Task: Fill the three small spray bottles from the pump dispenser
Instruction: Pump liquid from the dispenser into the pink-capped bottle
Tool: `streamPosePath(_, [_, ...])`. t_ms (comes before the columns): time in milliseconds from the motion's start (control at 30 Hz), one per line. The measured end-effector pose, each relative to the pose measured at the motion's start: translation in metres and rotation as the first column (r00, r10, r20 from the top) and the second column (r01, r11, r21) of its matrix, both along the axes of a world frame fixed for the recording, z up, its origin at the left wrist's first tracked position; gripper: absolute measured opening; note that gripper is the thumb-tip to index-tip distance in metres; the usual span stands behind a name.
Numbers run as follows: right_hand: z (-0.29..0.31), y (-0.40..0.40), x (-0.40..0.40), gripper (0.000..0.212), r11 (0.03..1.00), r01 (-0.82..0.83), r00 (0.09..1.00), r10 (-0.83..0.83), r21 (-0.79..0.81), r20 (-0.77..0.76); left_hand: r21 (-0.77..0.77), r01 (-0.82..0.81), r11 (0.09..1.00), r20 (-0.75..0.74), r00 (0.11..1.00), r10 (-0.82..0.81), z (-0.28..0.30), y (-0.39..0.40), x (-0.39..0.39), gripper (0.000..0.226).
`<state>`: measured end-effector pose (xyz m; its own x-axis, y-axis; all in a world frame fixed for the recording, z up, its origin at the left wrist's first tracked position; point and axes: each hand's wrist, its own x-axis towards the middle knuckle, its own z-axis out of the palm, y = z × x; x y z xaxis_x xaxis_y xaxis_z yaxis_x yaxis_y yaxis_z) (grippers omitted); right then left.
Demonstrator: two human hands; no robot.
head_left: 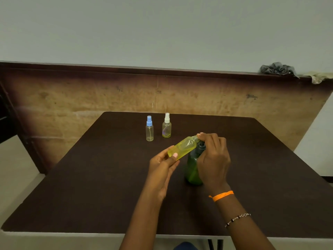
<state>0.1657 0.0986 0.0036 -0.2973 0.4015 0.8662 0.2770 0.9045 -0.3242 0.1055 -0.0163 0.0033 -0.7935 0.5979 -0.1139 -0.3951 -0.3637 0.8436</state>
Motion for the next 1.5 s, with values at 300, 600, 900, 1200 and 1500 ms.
streamPosePath(300, [0.016, 0.002, 0.001, 0.036, 0.998, -0.049, 0.999, 0.05, -0.042, 0.015, 0.017, -0.02, 1.0, -0.025, 0.999, 0.021, 0.004, 0.002, -0.001, 0.034])
streamPosePath(600, [0.009, -0.003, 0.001, 0.036, 0.998, 0.001, 1.0, 0.0, -0.066, 0.023, 0.021, -0.023, 1.0, -0.001, 1.0, 0.023, 0.002, 0.002, -0.001, 0.035])
streamPosePath(900, [0.004, -0.004, 0.006, 0.041, 0.996, -0.071, 0.997, 0.072, -0.062, 0.008, 0.053, -0.021, 0.998, 0.015, 1.0, 0.021, -0.003, 0.002, 0.001, 0.029])
streamPosePath(1200, [0.025, 0.003, 0.005, 0.036, 0.995, -0.052, 0.997, 0.057, -0.086, 0.045, 0.053, -0.034, 0.998, -0.019, 0.999, 0.035, 0.002, 0.001, 0.001, 0.03])
streamPosePath(1500, [-0.002, -0.002, 0.004, 0.043, 0.995, -0.064, 0.998, 0.063, -0.075, -0.016, 0.077, -0.035, 0.996, 0.028, 0.999, 0.033, -0.005, 0.003, 0.003, 0.026])
